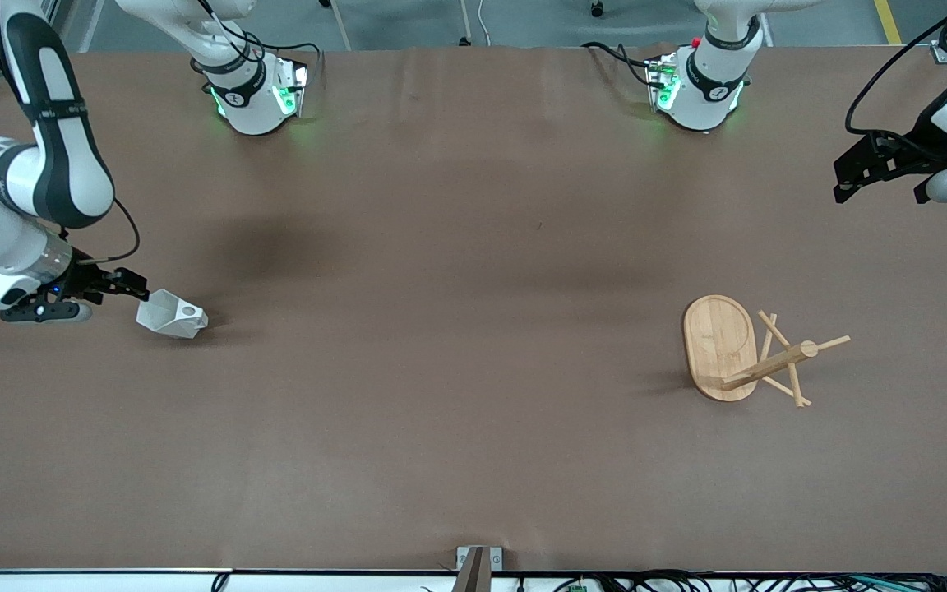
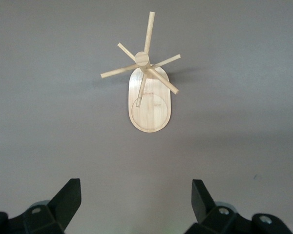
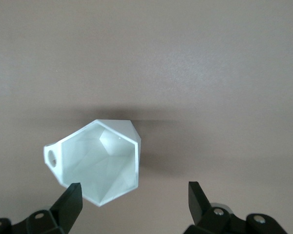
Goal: Hang cup on rack
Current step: 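Close the right gripper on the white cup's rim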
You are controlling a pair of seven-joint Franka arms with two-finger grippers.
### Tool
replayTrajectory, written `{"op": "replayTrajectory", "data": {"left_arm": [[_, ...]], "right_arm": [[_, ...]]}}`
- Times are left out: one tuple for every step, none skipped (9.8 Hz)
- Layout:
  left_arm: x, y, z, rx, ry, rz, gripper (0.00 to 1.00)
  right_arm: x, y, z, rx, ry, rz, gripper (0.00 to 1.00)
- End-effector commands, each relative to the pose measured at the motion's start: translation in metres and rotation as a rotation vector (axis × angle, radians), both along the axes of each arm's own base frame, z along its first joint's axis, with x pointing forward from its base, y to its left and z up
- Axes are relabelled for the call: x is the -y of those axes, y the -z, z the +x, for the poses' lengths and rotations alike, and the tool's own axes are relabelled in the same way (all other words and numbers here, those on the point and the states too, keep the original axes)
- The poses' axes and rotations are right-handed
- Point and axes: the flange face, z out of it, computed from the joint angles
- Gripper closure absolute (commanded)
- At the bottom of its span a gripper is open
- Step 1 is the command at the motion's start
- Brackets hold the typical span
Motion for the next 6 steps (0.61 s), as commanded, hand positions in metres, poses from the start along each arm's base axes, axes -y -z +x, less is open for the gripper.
{"op": "replayTrajectory", "data": {"left_arm": [[0.004, 0.012, 0.005, -0.04, 0.02, 0.01, 0.0], [0.005, 0.012, 0.005, -0.04, 0.022, 0.008, 0.0], [0.005, 0.012, 0.005, -0.04, 0.023, 0.008, 0.0], [0.005, 0.013, 0.005, -0.042, 0.025, 0.008, 0.0], [0.005, 0.012, 0.005, -0.04, 0.025, 0.008, 0.0], [0.01, 0.012, 0.004, -0.04, 0.029, 0.008, 0.0]], "right_arm": [[0.006, 0.026, 0.003, 0.012, 0.009, 0.014, 0.04], [0.008, 0.034, 0.004, 0.019, 0.026, 0.017, 0.04], [0.009, 0.042, 0.007, 0.018, 0.045, 0.027, 0.06], [0.008, 0.049, 0.007, 0.011, 0.054, 0.036, 0.16], [0.008, 0.05, 0.006, 0.008, 0.032, 0.038, 0.48], [0.008, 0.053, 0.006, 0.005, 0.019, 0.039, 0.82]]}}
